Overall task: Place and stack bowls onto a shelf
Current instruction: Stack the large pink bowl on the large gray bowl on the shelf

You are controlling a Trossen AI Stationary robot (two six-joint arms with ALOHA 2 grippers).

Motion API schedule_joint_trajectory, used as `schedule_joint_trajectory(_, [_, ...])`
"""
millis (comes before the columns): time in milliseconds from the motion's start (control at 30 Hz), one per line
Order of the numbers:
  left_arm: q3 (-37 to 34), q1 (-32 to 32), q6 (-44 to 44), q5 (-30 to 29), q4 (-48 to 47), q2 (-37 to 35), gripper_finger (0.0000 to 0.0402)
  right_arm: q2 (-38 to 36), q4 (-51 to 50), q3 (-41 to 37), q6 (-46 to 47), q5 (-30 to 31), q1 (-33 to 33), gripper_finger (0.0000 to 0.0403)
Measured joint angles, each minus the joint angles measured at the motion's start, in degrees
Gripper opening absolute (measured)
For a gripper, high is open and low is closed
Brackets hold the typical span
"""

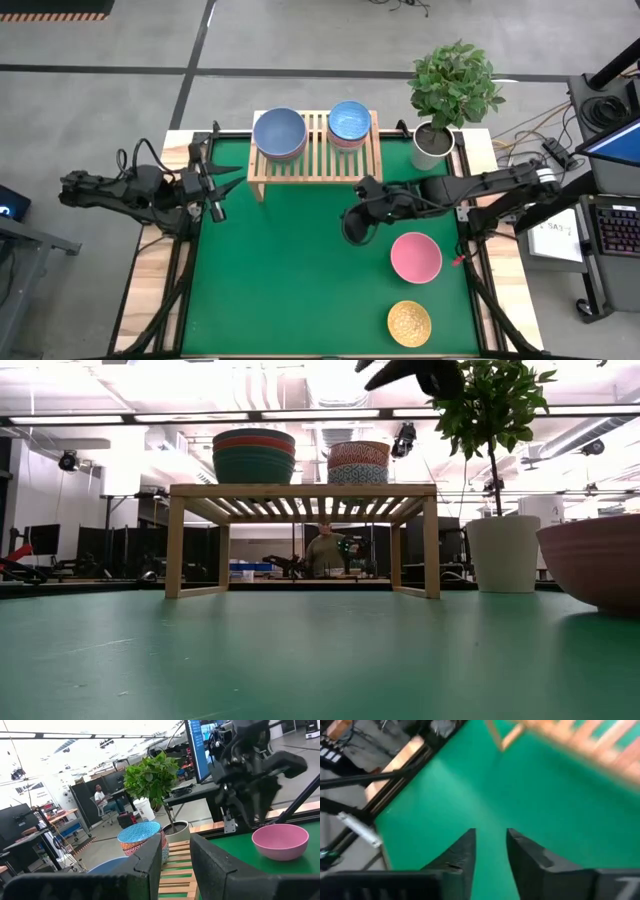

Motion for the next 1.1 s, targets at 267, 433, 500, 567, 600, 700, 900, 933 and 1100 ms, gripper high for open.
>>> schedule_joint_trajectory(267, [0.0, 0.0, 0.0, 0.0, 0.2, 0.0, 0.0084, 3.9, -2.0, 0.0, 12.1, -20.0, 1.6, 0.0168])
schedule_joint_trajectory(433, [0.0, 0.0, -0.2, 0.0, 0.2, -0.1, 0.0084, 8.3, -17.4, 0.0, 25.4, -24.5, 5.0, 0.0163])
schedule_joint_trajectory(500, [0.0, 0.0, -0.4, 0.0, 0.2, 0.0, 0.0084, 10.0, -24.9, 0.0, 29.1, -25.2, 6.4, 0.0161])
schedule_joint_trajectory(567, [0.0, 0.0, -0.4, 0.0, 0.2, 0.0, 0.0084, 11.7, -31.9, 0.0, 31.3, -25.1, 7.5, 0.0160])
schedule_joint_trajectory(600, [0.0, 0.0, -0.4, 0.0, 0.2, 0.0, 0.0084, 12.5, -34.2, 0.0, 31.7, -24.7, 8.0, 0.0160])
schedule_joint_trajectory(700, [0.0, 0.0, -0.6, 0.0, 0.2, 0.1, 0.0084, 14.8, -36.2, 0.0, 30.4, -23.7, 8.6, 0.0160])
schedule_joint_trajectory(900, [0.0, 0.0, -0.7, 0.0, 0.2, 0.3, 0.0084, 18.2, -34.7, 0.0, 27.6, -23.7, 8.7, 0.0161])
schedule_joint_trajectory(933, [0.0, 0.0, -0.7, 0.0, 0.2, 0.3, 0.0084, 18.9, -34.7, 0.0, 27.2, -23.4, 8.7, 0.0161])
schedule_joint_trajectory(1100, [0.0, 0.0, -0.8, 0.0, 0.3, 0.3, 0.0084, 22.6, -34.7, -0.1, 25.6, -20.3, 8.7, 0.0151])
